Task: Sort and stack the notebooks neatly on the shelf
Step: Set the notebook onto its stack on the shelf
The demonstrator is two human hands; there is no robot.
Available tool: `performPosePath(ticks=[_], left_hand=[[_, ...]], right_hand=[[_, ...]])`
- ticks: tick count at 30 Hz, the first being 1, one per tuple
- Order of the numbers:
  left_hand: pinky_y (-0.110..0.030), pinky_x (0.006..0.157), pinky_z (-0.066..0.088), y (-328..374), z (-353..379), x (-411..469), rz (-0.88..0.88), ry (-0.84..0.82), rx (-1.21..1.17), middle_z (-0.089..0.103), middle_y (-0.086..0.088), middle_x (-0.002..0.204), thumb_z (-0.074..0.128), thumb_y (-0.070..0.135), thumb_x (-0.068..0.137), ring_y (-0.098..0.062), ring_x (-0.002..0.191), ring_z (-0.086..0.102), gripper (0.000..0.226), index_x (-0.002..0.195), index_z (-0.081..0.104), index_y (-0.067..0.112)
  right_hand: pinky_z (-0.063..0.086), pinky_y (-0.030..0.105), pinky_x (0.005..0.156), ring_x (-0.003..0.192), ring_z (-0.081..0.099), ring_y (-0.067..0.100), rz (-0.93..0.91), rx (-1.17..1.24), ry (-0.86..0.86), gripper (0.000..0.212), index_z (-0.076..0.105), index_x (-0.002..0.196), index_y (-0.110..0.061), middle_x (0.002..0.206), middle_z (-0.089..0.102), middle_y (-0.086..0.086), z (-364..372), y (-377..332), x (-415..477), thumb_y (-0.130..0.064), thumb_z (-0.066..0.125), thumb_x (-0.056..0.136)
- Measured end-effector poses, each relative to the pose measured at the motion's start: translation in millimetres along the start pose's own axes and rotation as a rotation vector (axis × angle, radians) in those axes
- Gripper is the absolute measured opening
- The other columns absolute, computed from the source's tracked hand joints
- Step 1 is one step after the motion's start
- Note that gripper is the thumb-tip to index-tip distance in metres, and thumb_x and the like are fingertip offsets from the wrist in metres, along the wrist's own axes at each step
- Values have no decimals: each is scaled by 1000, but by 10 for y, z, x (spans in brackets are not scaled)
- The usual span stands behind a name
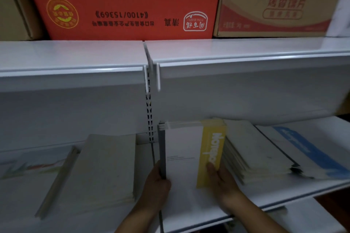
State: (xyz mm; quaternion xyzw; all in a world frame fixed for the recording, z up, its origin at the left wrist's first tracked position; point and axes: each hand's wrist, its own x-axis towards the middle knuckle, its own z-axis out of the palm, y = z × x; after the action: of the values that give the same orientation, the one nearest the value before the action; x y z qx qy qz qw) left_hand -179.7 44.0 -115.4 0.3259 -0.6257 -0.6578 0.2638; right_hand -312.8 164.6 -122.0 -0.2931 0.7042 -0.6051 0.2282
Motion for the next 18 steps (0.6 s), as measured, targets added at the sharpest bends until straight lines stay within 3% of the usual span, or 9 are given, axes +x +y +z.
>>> performPosePath(ticks=[3,6,8,10,12,15,18], left_hand=[[-15,54,46,27,-2,-27,9,-15,49,67,-6,96,40,-12,62,-22,89,60,58,97,56,31],[-30,68,50,5,-8,-32,2,5,91,69,-5,100,35,3,45,-21,96,62,59,90,58,33],[-44,78,53,-27,-6,-12,-21,15,72,70,-7,97,35,2,44,-26,95,63,57,88,59,29],[-51,85,52,-32,2,2,-30,12,58,69,-7,95,35,1,44,-27,95,63,55,86,59,27],[-47,83,53,-4,10,4,-27,15,47,69,-3,93,37,-2,49,-25,93,62,52,86,58,27],[-30,67,48,29,33,0,-18,30,38,67,3,88,34,-21,64,-15,86,61,56,83,58,26],[-26,62,43,114,77,-64,3,106,19,67,4,85,36,-21,63,-17,84,60,54,81,59,25]], right_hand=[[40,-3,70,81,56,-24,18,4,-6,30,45,123,-22,106,59,-18,9,-36,-45,-33,44,95],[42,3,79,91,59,-16,20,-43,10,58,45,130,-18,113,62,-13,2,-8,-43,-50,42,81],[41,7,83,98,59,-6,34,-51,14,54,44,133,-17,118,62,-6,0,13,-27,-47,42,89],[41,2,79,103,58,3,31,-56,20,44,44,134,-14,121,61,-1,-1,40,-4,-36,42,96],[41,-3,73,102,60,2,17,-62,28,39,47,130,-13,117,62,-2,12,32,13,-33,42,96],[45,0,68,85,62,-12,17,-41,24,29,48,125,-17,107,63,-9,27,2,19,-22,40,98],[45,2,70,93,62,-1,-26,-79,38,21,49,117,-24,103,62,-13,18,-38,14,-20,42,97]])
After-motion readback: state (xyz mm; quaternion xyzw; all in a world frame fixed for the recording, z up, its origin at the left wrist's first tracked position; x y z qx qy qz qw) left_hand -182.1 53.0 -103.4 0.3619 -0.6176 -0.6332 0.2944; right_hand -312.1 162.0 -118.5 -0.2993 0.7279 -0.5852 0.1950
